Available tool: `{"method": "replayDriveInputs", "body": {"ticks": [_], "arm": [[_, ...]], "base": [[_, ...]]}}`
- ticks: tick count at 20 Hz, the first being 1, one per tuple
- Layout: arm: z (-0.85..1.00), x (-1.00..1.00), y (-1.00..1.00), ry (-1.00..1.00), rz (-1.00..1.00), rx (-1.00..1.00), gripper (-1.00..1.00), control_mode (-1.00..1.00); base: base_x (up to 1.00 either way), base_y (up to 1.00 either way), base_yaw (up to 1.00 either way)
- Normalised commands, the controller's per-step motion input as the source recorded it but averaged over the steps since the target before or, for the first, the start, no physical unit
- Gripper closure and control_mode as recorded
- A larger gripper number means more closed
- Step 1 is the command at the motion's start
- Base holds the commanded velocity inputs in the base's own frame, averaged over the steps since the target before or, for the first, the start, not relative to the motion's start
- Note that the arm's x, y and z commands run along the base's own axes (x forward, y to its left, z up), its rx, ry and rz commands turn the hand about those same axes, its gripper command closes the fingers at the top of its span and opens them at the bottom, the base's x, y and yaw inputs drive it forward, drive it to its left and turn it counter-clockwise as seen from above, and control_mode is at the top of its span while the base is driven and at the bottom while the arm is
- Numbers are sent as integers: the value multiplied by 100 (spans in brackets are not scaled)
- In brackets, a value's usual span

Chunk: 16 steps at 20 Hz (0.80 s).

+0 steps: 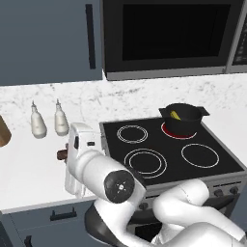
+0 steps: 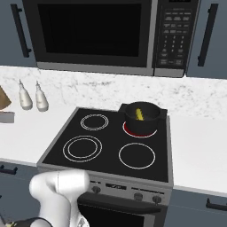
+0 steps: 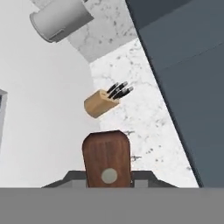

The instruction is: Put the cucumber and lemon in the pot. Retrieve the spatula and lightly stir the vegetables in the pot.

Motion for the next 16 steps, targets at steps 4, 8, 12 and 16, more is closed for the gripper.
{"method": "replayDriveInputs", "body": {"ticks": [4,8,12,16], "arm": [[100,-32,-74,42,-33,73,100,-100],[98,-22,-93,47,-30,81,100,-100],[66,-8,-96,47,-27,81,100,-100],[9,0,-100,38,-24,70,100,-100]], "base": [[0,0,0],[0,0,0],[0,0,0],[0,0,0]]}}
